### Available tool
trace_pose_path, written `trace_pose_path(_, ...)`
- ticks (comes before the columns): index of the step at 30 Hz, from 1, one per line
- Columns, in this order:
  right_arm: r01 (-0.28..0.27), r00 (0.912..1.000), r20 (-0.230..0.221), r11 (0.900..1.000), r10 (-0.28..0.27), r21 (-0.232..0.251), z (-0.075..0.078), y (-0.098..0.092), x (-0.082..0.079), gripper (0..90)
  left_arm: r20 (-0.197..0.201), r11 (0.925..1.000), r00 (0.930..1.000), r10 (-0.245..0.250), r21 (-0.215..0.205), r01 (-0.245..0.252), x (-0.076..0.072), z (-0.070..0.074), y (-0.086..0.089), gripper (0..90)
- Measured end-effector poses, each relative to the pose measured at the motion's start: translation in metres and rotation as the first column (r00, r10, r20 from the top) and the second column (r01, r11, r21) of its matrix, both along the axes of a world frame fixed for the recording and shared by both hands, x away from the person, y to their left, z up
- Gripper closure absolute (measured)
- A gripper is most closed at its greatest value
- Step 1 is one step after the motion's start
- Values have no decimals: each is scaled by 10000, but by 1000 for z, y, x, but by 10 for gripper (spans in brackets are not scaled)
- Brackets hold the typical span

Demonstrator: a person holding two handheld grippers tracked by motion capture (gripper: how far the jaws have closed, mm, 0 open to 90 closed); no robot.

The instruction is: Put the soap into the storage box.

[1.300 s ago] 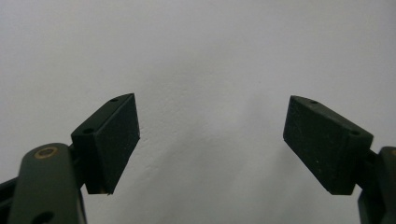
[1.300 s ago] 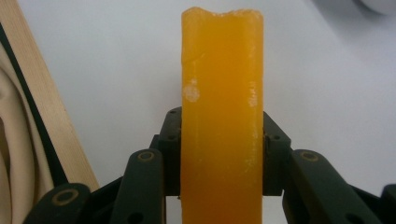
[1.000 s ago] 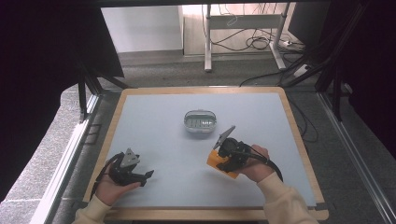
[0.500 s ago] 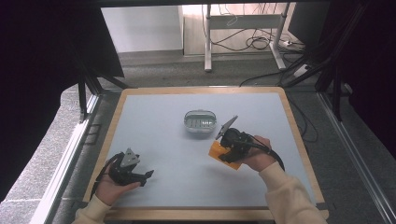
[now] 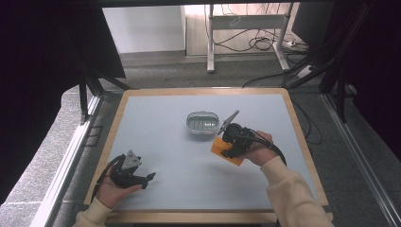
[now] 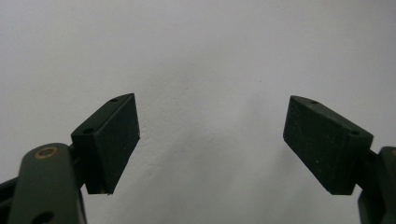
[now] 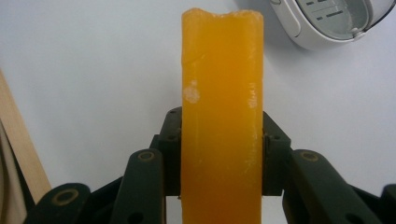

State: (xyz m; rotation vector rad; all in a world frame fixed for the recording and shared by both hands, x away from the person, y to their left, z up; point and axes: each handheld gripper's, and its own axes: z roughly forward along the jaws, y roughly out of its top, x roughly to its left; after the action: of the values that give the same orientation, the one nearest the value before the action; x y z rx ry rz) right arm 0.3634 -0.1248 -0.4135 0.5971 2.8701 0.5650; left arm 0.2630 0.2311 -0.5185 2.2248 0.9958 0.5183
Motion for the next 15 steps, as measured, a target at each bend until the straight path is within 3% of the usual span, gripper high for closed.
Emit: trace_pose_path(15, -76, 10000, 44, 9998, 76, -176, 3, 3, 13, 616, 1, 10000, 10000, 1, -6, -1, 1, -1, 0, 187)
